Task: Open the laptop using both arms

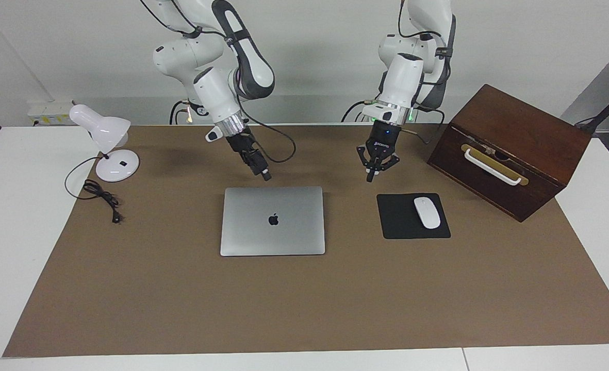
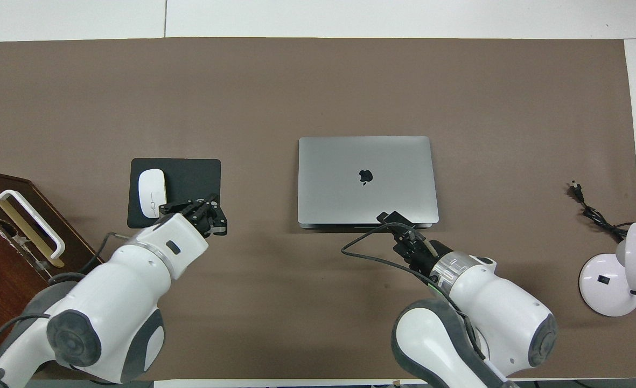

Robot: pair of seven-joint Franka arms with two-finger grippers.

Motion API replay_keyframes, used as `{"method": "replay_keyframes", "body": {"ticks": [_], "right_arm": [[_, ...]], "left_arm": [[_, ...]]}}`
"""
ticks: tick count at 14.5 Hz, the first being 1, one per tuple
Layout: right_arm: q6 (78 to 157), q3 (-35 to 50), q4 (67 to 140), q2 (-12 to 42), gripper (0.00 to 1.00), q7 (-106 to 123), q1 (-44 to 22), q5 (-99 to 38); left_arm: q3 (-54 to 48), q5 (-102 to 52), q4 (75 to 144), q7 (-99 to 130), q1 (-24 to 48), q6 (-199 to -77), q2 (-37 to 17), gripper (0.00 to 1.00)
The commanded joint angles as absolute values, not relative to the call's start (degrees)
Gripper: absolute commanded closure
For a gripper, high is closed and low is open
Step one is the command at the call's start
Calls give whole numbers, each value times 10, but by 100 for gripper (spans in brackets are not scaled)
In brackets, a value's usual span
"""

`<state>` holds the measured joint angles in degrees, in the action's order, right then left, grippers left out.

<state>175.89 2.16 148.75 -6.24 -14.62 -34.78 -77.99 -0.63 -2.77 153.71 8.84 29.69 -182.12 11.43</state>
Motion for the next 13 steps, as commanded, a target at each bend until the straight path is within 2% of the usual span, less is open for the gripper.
{"method": "replay_keyframes", "body": {"ticks": [1,7,13], "right_arm": [[1770,20,1479,-44,0,-101,-343,-807],[1770,18,1446,-7,0,-77,-324,-808],[1768,18,1392,22,0,-18,-281,-808]], "left_arm": [[3,-31,1542,91,336,-1911,57,100],[4,-30,1541,83,378,-2005,-13,100],[4,-24,1512,70,396,-2007,-60,100]]}}
